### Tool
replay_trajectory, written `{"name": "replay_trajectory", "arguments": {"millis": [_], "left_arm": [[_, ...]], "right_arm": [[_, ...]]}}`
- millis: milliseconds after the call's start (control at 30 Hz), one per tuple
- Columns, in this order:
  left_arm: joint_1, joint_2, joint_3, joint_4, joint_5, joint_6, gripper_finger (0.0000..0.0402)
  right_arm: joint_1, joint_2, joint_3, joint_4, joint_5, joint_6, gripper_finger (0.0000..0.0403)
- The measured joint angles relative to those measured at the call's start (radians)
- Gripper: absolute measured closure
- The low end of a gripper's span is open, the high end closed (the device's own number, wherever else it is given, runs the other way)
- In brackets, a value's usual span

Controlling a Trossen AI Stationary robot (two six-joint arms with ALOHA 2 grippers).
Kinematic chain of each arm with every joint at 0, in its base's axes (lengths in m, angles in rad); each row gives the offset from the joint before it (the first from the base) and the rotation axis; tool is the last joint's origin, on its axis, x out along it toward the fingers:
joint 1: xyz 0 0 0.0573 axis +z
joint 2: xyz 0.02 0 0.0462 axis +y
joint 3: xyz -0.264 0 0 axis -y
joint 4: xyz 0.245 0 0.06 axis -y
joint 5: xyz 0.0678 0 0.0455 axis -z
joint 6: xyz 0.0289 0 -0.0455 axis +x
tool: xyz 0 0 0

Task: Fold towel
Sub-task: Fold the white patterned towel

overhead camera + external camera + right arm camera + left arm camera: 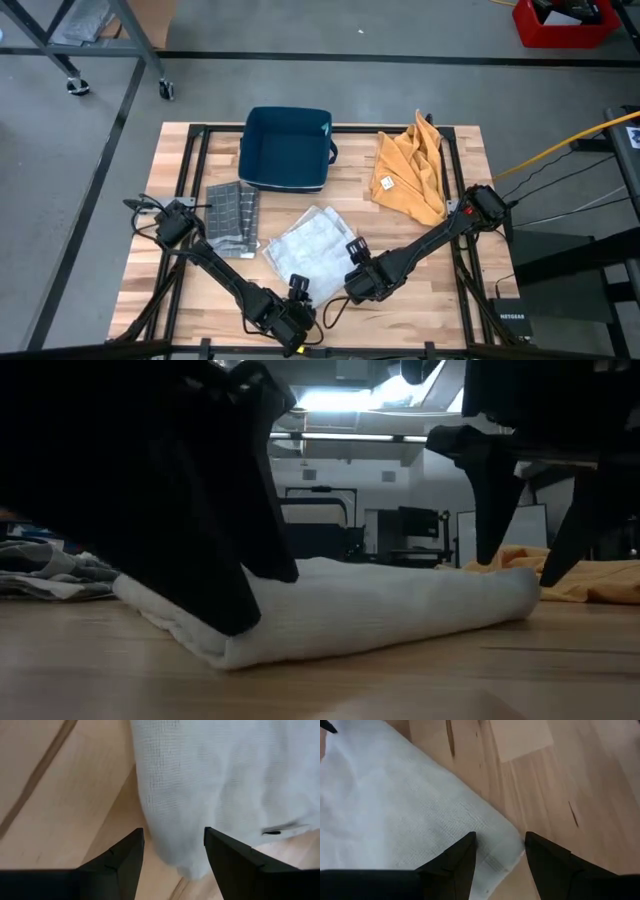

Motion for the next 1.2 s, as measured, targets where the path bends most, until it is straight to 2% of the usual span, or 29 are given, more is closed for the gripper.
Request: {"name": "replay_trajectory", "arguments": {"millis": [200,367,533,733,1067,1200], "left_arm": [[0.004,0.016,0.000,-0.009,-0.003,-0.025,0.0240],[0.010,0.035,0.001,-0.008,-0.012,-0.134,0.0240],[0.012,0.044,0.002,-0.006,-0.017,-0.238,0.0240],[0.012,0.045,0.001,-0.004,-0.017,-0.310,0.0264],[-0.004,0.046,0.000,-0.004,-0.020,-0.381,0.0351],[-0.022,0.047,-0.001,0.011,-0.024,-0.437,0.0385]], "right_arm": [[0.000,0.000,-0.053,0.059,-0.012,0.000,0.0189],[0.000,0.000,-0.074,0.091,-0.025,0.003,0.0189],[0.000,0.000,-0.099,0.171,-0.096,0.004,0.0197],[-0.001,-0.001,-0.110,0.208,-0.116,0.011,0.0256],[-0.002,-0.001,-0.110,0.202,-0.116,0.096,0.0387],[0.000,-0.001,-0.110,0.201,-0.118,0.141,0.0384]]}}
